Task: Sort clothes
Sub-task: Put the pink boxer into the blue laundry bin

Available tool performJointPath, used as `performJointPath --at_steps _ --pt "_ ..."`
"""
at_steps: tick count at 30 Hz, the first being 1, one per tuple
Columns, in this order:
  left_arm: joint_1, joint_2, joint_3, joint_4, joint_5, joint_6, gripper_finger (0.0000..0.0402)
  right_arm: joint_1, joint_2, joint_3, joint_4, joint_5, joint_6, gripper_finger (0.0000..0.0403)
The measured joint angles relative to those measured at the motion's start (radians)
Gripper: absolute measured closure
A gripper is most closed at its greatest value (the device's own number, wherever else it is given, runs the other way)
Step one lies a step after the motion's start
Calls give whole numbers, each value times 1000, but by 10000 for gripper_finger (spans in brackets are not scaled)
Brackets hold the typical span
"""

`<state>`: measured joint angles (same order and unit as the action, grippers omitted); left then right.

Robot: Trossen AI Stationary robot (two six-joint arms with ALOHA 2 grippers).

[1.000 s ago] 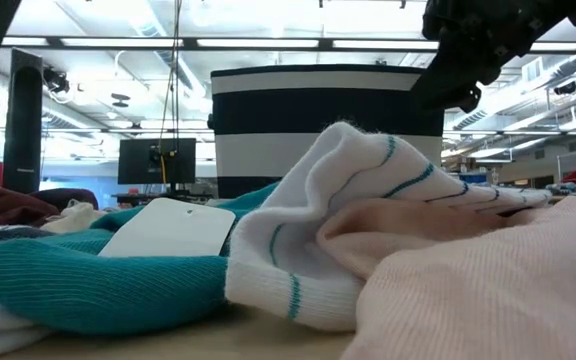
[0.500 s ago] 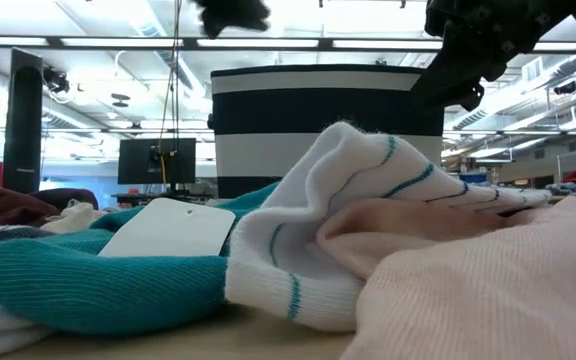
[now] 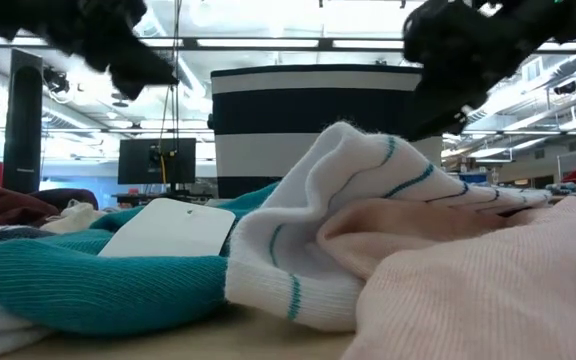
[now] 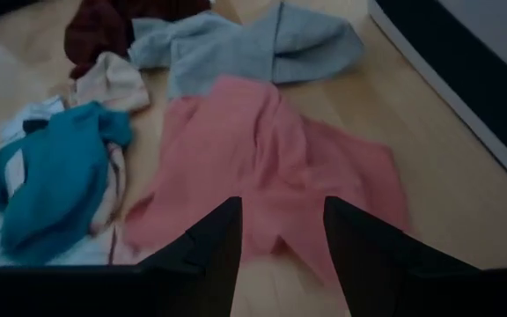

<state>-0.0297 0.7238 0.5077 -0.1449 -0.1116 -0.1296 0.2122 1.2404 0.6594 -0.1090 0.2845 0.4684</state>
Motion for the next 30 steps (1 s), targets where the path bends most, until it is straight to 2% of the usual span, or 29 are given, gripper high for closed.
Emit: performJointPath --at_steps 6,12,17,21,30 --pt "1 -65 -118 57 0 -75 257 -22 163 11 240 0 -117 238" --pt "0 -64 -226 268 99 -28 257 -52 272 57 240 0 -158 238" --pt "1 -66 -301 399 106 6 257 -69 361 90 241 0 -159 238" --pt "2 -65 -316 422 105 73 257 -77 416 93 252 -2 -165 238" --pt "2 -64 -316 443 56 96 257 -78 523 94 261 -43 -126 247"
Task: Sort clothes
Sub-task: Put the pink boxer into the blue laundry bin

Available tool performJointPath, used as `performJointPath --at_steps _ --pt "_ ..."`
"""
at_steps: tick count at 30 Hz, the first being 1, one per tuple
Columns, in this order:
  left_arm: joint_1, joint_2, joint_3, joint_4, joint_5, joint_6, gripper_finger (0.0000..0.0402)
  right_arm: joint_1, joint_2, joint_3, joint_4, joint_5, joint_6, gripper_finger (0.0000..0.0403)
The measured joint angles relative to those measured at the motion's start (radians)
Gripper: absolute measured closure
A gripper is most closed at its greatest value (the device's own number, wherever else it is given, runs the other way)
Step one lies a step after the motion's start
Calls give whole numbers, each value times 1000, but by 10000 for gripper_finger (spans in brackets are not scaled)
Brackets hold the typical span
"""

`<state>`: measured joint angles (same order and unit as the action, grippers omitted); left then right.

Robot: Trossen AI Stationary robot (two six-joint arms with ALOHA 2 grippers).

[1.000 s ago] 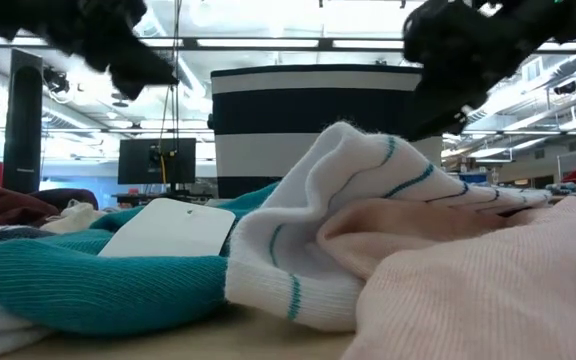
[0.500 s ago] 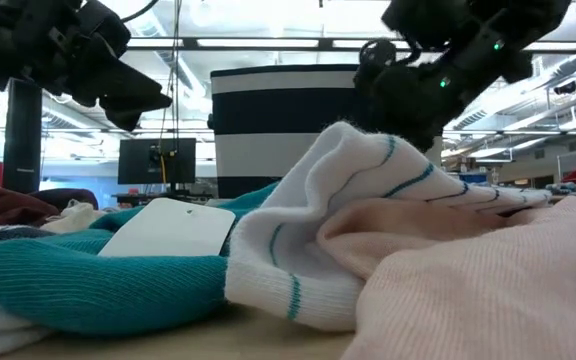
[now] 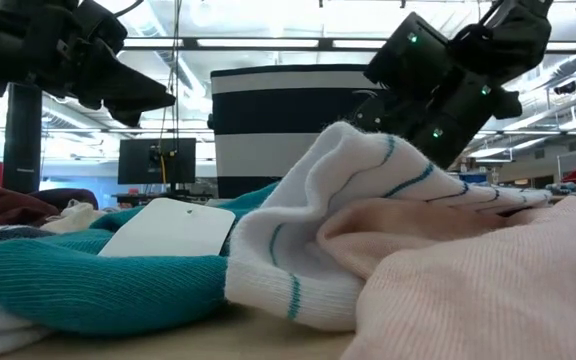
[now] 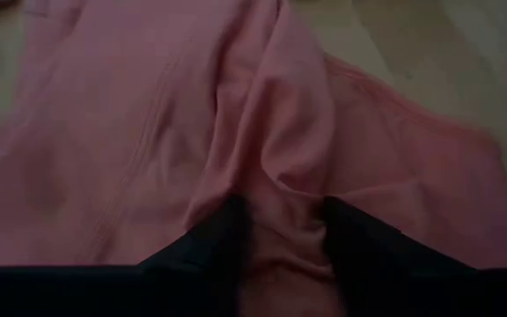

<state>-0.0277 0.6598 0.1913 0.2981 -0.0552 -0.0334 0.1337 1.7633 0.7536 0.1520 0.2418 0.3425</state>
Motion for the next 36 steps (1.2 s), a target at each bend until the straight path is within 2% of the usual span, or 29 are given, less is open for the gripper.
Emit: performJointPath --at_steps 2,5,7,10,13,20,27,31,36 --pt "0 0 0 6 0 0 257 -1 1 2 -9 -19 25 275" --pt "0 0 0 8 0 0 257 -1 -28 1 -60 -30 47 357" --pt "0 0 0 11 0 -1 257 0 -60 -3 -84 -38 42 387" --pt "0 0 0 20 0 -2 257 1 -149 12 -130 -35 47 389" --pt "0 0 0 28 -3 -3 257 0 -236 62 -266 -15 40 396" --pt "0 1 0 26 -39 -4 257 14 -382 297 -542 123 -55 398" --pt "0 1 1 35 -41 -4 257 -12 -386 620 -691 240 -271 400" --pt "0 1 1 43 -41 -4 257 -68 -352 795 -691 248 -402 400" --pt "0 1 1 49 -42 -4 257 -169 -297 948 -694 247 -503 400"
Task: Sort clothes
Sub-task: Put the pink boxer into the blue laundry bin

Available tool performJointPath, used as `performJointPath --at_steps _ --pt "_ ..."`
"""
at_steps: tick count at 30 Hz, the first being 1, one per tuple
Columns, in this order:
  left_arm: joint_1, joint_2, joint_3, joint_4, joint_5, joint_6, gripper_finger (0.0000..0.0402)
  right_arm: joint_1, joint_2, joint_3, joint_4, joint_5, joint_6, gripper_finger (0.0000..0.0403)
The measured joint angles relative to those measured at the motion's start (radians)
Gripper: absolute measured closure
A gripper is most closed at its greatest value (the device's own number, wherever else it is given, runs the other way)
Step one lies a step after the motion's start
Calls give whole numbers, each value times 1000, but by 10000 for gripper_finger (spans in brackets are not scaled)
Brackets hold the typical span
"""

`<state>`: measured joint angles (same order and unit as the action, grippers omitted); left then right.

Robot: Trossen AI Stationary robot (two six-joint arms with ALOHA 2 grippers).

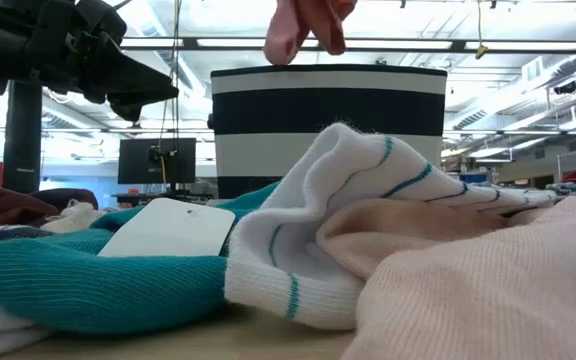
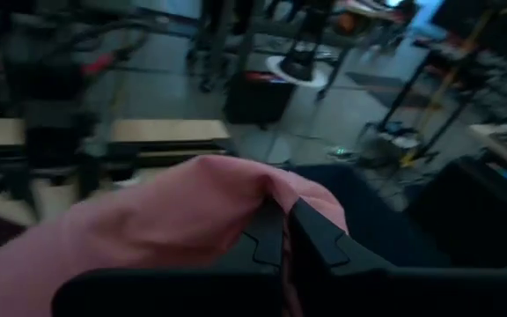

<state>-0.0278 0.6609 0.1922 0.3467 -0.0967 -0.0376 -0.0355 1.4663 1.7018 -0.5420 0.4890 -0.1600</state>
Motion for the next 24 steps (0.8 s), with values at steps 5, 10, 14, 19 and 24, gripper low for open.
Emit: performJointPath --at_steps 5,10,14,19,24 --pt "0 0 0 1 0 0 257 -101 39 39 -2 -25 -17 400" --pt "0 0 0 1 -1 1 257 -187 92 13 -53 -81 70 399" --pt "0 0 0 1 -1 4 257 -252 181 10 -161 -153 184 390" --pt "0 0 0 1 -2 5 257 -320 305 10 -220 -295 290 355" --pt "0 0 0 1 -2 6 257 -380 416 10 -218 -387 353 297"
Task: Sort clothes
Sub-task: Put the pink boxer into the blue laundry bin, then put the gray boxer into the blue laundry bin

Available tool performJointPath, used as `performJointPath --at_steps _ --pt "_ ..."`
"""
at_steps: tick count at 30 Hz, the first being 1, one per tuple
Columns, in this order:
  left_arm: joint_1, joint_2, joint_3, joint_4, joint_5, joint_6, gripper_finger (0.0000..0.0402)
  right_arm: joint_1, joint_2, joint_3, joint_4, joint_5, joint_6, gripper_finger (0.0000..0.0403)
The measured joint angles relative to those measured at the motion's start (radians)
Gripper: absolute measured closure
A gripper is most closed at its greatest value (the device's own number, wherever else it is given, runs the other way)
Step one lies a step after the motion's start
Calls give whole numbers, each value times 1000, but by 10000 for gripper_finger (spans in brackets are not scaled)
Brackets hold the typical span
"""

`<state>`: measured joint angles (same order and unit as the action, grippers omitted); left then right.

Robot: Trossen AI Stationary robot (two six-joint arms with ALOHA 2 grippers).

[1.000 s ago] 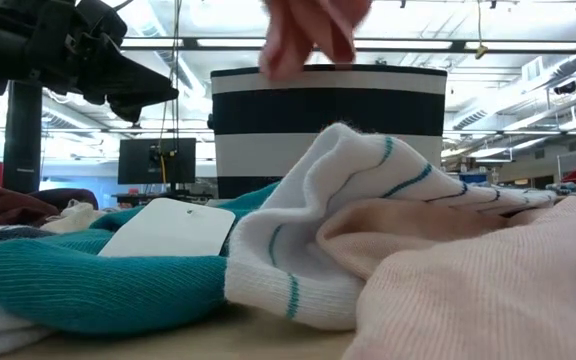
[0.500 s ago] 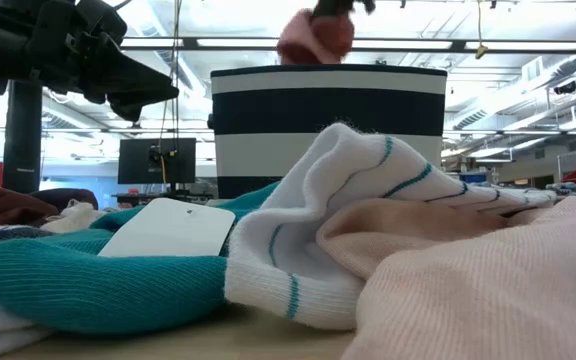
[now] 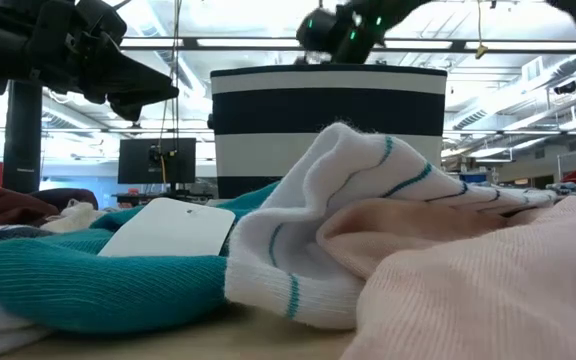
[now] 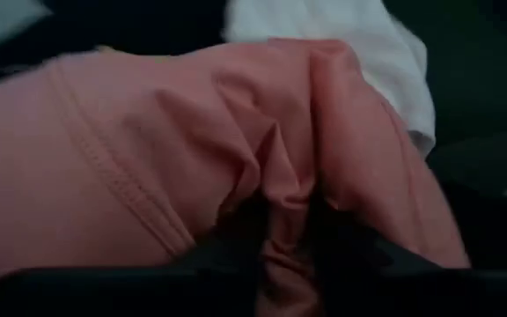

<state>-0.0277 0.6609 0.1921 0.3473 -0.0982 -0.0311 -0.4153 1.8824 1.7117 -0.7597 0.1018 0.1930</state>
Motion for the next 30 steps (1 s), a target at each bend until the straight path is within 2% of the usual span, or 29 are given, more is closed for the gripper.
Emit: performJointPath --at_steps 7,13,17,30 --pt "0 0 0 -1 0 1 257 -56 121 5 21 -101 55 226" --pt "0 0 0 -1 0 1 257 -59 134 4 21 -111 22 208" --pt "0 0 0 -1 0 1 257 -62 64 -3 -23 -111 -6 211" --pt "0 0 0 -1 -9 1 257 -34 -302 -3 -106 -67 -14 213"
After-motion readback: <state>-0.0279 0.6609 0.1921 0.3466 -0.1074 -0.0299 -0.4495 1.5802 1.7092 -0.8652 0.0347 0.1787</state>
